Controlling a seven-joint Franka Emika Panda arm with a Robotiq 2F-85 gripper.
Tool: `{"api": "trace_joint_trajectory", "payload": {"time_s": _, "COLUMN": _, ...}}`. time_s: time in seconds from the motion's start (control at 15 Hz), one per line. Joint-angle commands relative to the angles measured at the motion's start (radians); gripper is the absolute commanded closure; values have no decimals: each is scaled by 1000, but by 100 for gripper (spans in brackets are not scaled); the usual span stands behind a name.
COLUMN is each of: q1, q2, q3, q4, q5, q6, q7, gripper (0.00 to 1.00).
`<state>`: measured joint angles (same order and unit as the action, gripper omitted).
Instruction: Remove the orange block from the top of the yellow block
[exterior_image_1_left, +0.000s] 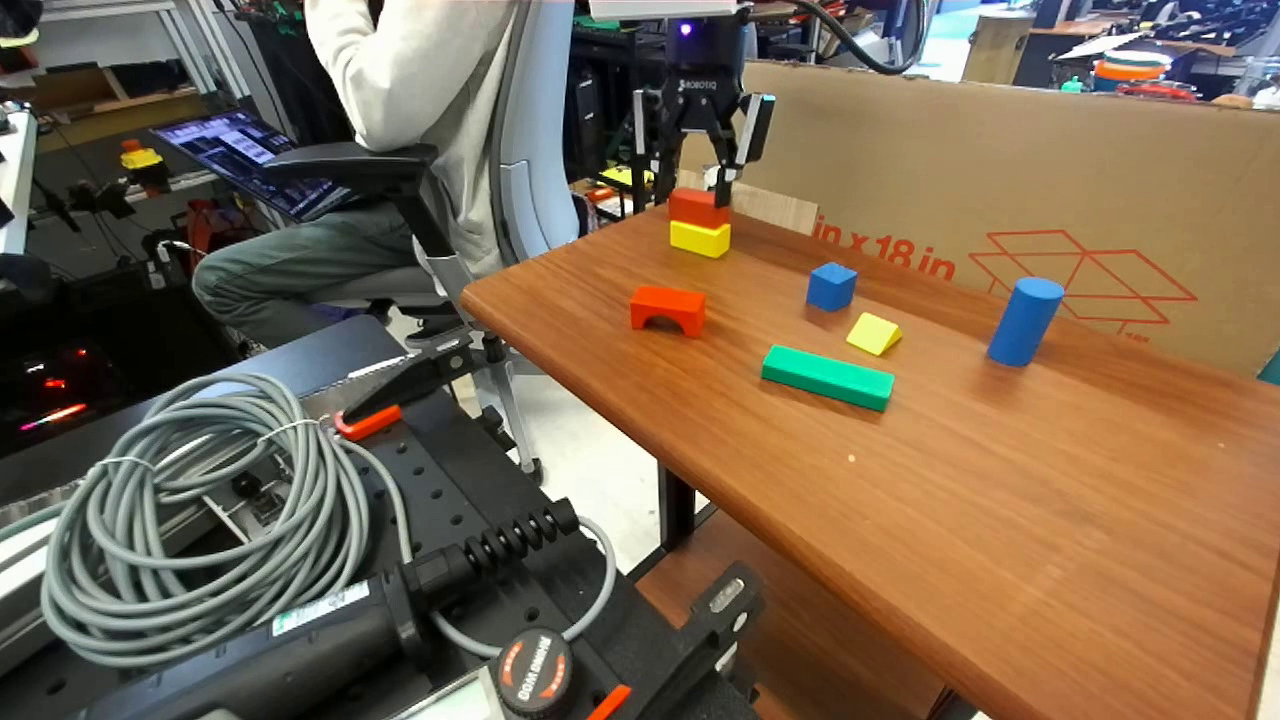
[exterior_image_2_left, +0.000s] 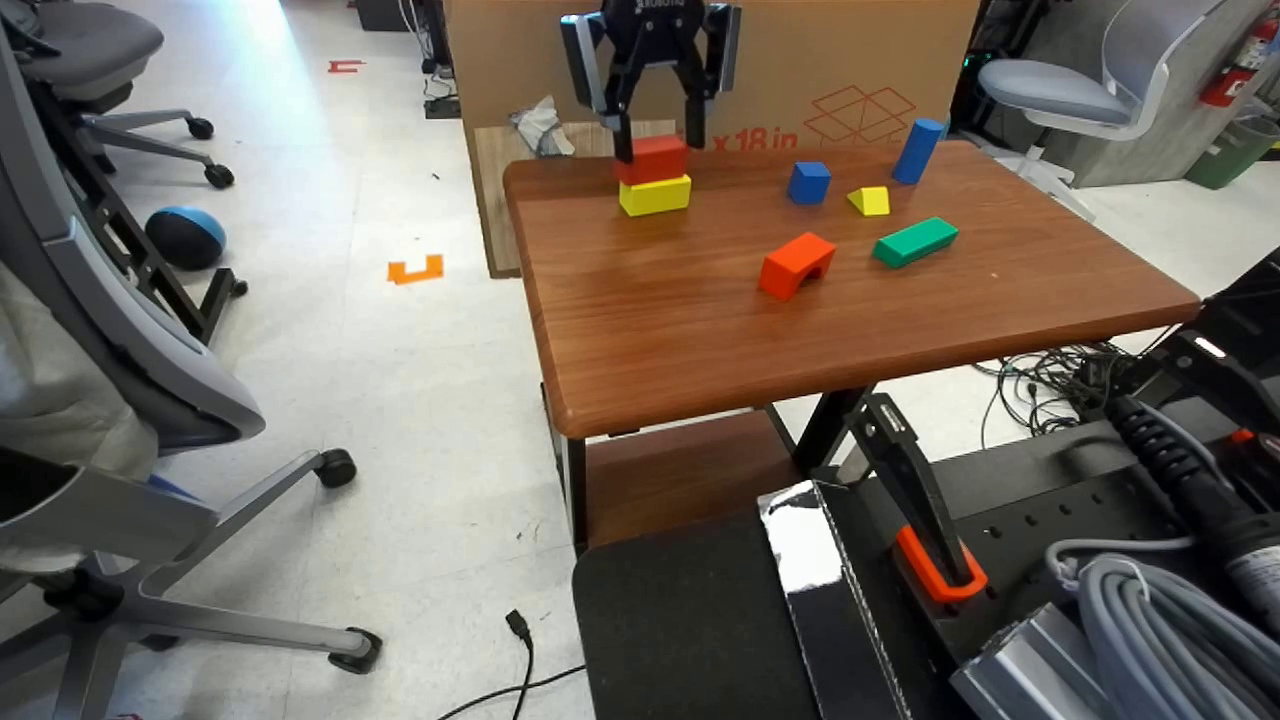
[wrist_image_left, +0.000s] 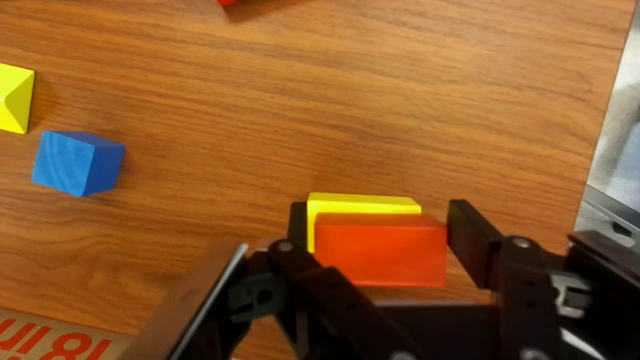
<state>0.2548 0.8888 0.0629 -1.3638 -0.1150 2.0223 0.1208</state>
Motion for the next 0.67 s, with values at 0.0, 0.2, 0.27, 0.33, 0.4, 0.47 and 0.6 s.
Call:
{"api": "trace_joint_trajectory", "payload": {"time_s": 0.0, "q1": 19, "q2": 58, "q3": -17, "q4": 102, "q5": -27, "q6": -67, "q7": -7, "gripper": 59}}
{"api": "trace_joint_trajectory", "payload": {"time_s": 0.2, "q1": 15, "q2": 53, "q3": -12, "q4": 108, "q5": -31, "q6": -110, "q7": -22, "gripper": 59}}
{"api": "trace_joint_trajectory", "payload": {"time_s": 0.27, "q1": 12, "q2": 34, "q3": -11, "q4": 85, "q5": -31, "q6": -114, "q7": -27, "gripper": 59}}
{"api": "trace_joint_trajectory", "payload": {"time_s": 0.33, "q1": 7, "q2": 11, "q3": -9, "q4": 52, "q5": -33, "q6": -111, "q7": -40, "gripper": 59}}
{"api": "trace_joint_trajectory", "payload": {"time_s": 0.4, "q1": 1, "q2": -12, "q3": -7, "q4": 19, "q5": -31, "q6": -100, "q7": -48, "gripper": 59}}
{"api": "trace_joint_trajectory", "payload": {"time_s": 0.47, "q1": -8, "q2": -37, "q3": -5, "q4": -18, "q5": -28, "q6": -82, "q7": -61, "gripper": 59}}
{"api": "trace_joint_trajectory", "payload": {"time_s": 0.6, "q1": -28, "q2": -85, "q3": -4, "q4": -92, "q5": -25, "q6": -50, "q7": -85, "gripper": 59}}
